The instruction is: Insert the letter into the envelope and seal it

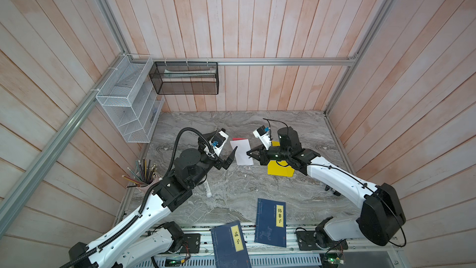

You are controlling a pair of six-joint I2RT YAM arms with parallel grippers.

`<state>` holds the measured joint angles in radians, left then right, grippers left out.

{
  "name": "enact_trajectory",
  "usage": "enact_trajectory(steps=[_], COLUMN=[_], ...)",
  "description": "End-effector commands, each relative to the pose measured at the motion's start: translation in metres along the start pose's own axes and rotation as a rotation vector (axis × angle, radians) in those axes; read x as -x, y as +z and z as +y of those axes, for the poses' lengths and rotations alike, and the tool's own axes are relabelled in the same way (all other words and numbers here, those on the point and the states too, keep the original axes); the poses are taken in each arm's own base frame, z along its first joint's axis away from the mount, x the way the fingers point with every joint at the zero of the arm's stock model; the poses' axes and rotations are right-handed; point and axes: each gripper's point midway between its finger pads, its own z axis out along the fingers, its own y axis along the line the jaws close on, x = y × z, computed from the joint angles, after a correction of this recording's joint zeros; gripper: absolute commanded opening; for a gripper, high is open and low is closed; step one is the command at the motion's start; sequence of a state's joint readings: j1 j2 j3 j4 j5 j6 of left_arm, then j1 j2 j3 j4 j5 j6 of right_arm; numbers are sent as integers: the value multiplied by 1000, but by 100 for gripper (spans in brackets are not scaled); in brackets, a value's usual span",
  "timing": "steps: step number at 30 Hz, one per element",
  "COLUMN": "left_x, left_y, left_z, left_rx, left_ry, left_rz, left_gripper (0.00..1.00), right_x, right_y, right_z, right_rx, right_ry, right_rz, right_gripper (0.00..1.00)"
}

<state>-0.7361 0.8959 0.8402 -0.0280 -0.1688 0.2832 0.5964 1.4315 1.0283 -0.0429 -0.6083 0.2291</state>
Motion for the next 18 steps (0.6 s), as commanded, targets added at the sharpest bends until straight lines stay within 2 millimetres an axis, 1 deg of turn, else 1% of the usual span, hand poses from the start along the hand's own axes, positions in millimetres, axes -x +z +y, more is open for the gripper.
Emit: enact_trajectory(steps=[1,5,10,16,18], left_x=[-6,-18,-36,-56,-60], left_y=[-1,-2,-2,-3,-3], left_z=[10,11,8,7,7], left_rx=[80,99,104,125,129], left_ry=[-47,-72,-96,-144,-164], left_rz=[-14,-3,23,57,65], left_gripper=[98,98,96,94,94], right_x=[18,19,14,8,6], right_y=[8,20,38,53,58], right_z=[-21,-35,-48,-58,-58], right_rx=[-87,-99,-92,-88,-79], right_ry=[148,283,400,499,516], right_rz=[-58,-88,-81,-86,-89], right_gripper=[0,0,0,0,0])
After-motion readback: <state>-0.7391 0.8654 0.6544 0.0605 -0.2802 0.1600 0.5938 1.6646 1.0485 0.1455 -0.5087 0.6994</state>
